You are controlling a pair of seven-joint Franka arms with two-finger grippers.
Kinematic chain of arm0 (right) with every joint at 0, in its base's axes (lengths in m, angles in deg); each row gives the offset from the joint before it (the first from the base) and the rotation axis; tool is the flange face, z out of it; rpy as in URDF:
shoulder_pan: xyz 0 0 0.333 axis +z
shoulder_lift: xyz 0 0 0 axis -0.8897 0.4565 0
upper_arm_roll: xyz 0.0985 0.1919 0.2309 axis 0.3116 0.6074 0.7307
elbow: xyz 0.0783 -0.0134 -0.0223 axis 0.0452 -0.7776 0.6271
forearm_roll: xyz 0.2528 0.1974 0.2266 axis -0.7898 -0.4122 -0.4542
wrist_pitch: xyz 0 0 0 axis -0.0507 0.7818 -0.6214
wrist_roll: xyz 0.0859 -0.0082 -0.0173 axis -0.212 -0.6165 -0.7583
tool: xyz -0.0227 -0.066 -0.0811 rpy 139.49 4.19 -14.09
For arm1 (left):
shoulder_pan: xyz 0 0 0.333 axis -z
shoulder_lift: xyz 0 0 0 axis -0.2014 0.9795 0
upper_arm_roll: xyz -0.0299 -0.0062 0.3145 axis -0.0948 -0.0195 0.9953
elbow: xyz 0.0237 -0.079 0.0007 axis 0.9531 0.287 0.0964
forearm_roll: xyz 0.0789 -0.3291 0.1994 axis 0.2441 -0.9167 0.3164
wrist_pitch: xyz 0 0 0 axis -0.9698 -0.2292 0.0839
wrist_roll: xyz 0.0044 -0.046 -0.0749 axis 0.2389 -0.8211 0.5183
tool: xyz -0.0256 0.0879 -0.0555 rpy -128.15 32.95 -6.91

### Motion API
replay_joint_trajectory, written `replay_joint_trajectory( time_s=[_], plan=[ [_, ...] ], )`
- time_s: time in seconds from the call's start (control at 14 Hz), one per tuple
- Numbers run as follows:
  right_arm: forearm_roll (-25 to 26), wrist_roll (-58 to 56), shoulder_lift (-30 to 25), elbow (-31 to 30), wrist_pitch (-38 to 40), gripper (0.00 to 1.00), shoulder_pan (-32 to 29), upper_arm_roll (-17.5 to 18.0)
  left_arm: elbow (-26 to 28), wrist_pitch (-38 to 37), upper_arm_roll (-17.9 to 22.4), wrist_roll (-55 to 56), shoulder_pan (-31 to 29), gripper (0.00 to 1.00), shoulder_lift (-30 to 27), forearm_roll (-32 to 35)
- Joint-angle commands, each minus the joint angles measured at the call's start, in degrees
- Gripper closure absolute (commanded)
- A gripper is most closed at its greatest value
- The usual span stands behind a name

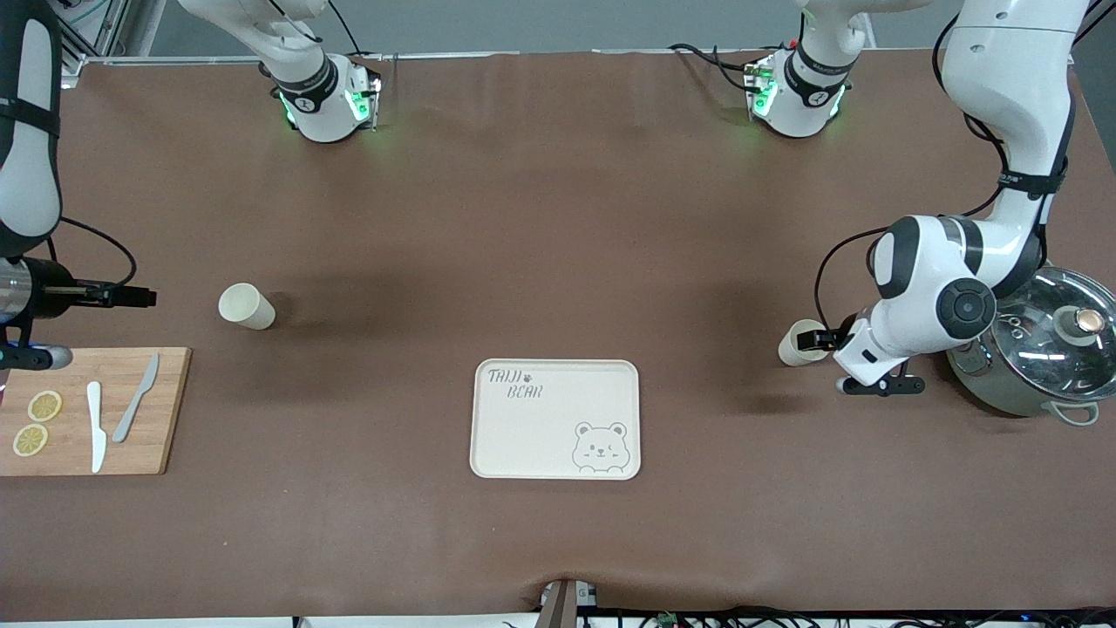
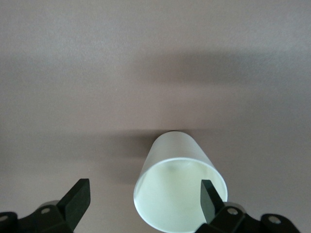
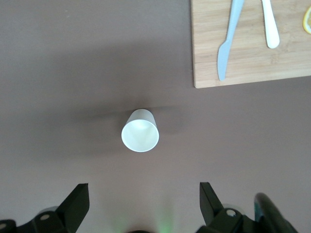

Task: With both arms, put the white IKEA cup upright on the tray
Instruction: 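Close the left gripper on the cup while the right gripper reaches the other cup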

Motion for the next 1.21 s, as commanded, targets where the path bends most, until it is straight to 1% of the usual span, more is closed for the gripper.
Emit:
replay_joint_trajectory(
  time_s=[0.0, 0.07, 0.21, 0.29, 0.36, 0.43, 0.5, 0.57, 0.64, 0.71, 0.79, 0.86, 1.0, 1.14],
  plan=[
    [-0.9, 1.6, 2.5, 0.3, -4.0, 0.0, -3.4, 0.5, 2.2, 0.4, -0.2, -1.0, -0.4, 0.0, -1.9, 0.4],
    [-0.9, 1.7, 2.7, -0.2, -7.2, 0.0, -4.4, 0.6, 2.3, 0.5, -0.2, -1.0, -0.4, 0.0, -1.9, 0.4],
    [-0.9, 1.6, 3.4, -5.6, -13.2, 0.0, -5.0, 0.6, 3.0, 0.5, -0.2, -1.0, -0.6, 0.04, -2.1, 0.4],
    [-0.9, 1.4, 3.2, -8.7, -17.4, 0.0, -5.3, 0.6, 3.1, 0.7, -0.2, -1.0, -0.6, 0.09, -1.9, 0.4],
    [-0.9, 1.5, 2.5, -11.6, -20.4, 0.0, -6.0, 0.6, 3.2, 1.0, -0.2, -1.0, -0.6, 0.18, -1.7, 0.6],
    [-1.0, 1.3, 2.3, -12.5, -20.7, 0.01, -6.8, 0.8, 3.2, 1.0, -0.2, -1.0, -0.6, 0.26, -1.4, 0.6],
    [-2.4, 0.8, 2.4, -14.4, -20.9, 0.02, -7.3, 0.8, 3.0, 1.3, -0.2, -1.0, -0.6, 0.36, -1.3, 0.6],
    [-5.5, 0.1, 2.1, -17.7, -21.5, 0.0, -7.4, 0.8, 3.2, 2.1, -0.2, -1.0, -0.5, 0.48, -1.0, 0.6],
    [-9.7, -2.0, 1.8, -20.3, -22.4, 0.0, -7.4, 0.8, 3.4, 2.3, -0.2, -1.0, -0.7, 0.61, -1.2, 0.7],
    [-11.7, -5.6, 1.5, -22.2, -24.3, 0.0, -7.5, 0.7, 3.6, 2.3, -0.2, -1.0, -0.7, 0.77, -1.2, 0.7],
    [-12.1, -10.0, 1.5, -23.7, -27.8, 0.0, -7.8, 0.7, 3.6, 2.3, -0.3, -1.0, -0.5, 1.0, -1.2, 0.7],
    [-12.2, -12.8, 1.0, -24.8, -29.5, 0.0, -8.2, 0.6, 3.5, 2.3, -0.3, -1.0, -0.5, 1.0, -1.3, 0.7],
    [-12.2, -13.0, 0.4, -25.1, -29.7, 0.0, -9.1, 0.5, 3.4, 2.1, -0.3, -1.1, -0.6, 1.0, -2.1, 0.7],
    [-12.2, -13.0, -0.2, -26.2, -29.7, 0.0, -9.2, 0.5, 2.7, 0.7, -0.3, -0.9, -0.4, 1.0, -4.2, 0.5]
  ],
)
